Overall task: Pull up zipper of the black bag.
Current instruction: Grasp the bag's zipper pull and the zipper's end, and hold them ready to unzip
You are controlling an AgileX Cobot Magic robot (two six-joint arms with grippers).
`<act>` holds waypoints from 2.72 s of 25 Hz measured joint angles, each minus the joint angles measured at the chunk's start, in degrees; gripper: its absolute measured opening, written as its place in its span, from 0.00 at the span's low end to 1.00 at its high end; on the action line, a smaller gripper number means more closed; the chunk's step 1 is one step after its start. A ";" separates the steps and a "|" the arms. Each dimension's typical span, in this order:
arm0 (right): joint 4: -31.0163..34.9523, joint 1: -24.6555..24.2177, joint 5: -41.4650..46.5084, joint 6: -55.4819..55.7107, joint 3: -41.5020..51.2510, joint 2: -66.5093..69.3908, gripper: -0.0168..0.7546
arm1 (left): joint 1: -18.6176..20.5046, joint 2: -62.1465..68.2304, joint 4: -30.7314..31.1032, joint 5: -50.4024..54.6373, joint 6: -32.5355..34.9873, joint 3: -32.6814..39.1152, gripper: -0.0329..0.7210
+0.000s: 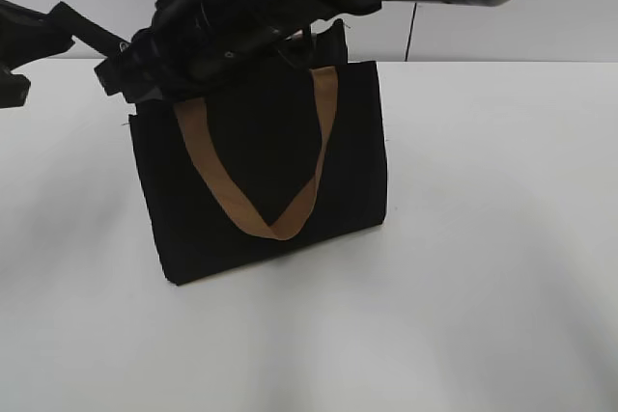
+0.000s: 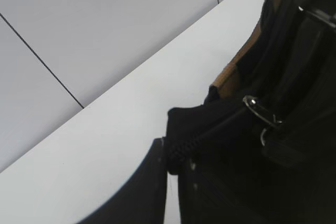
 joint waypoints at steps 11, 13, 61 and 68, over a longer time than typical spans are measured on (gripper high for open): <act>-0.22 -2.14 4.91 -0.01 0.00 -2.54 0.07 | -0.05 -0.07 4.45 0.72 0.00 0.00 0.07; -0.08 -3.41 7.48 0.05 0.00 -3.04 0.06 | -0.06 0.06 4.97 0.39 0.00 0.00 0.07; 3.65 -11.05 24.56 6.22 0.00 -4.52 0.00 | -0.38 1.06 37.46 6.35 -20.61 2.26 0.07; 7.07 -15.02 24.71 6.22 0.00 -4.53 0.00 | -0.38 1.13 37.16 4.61 -20.81 2.26 0.07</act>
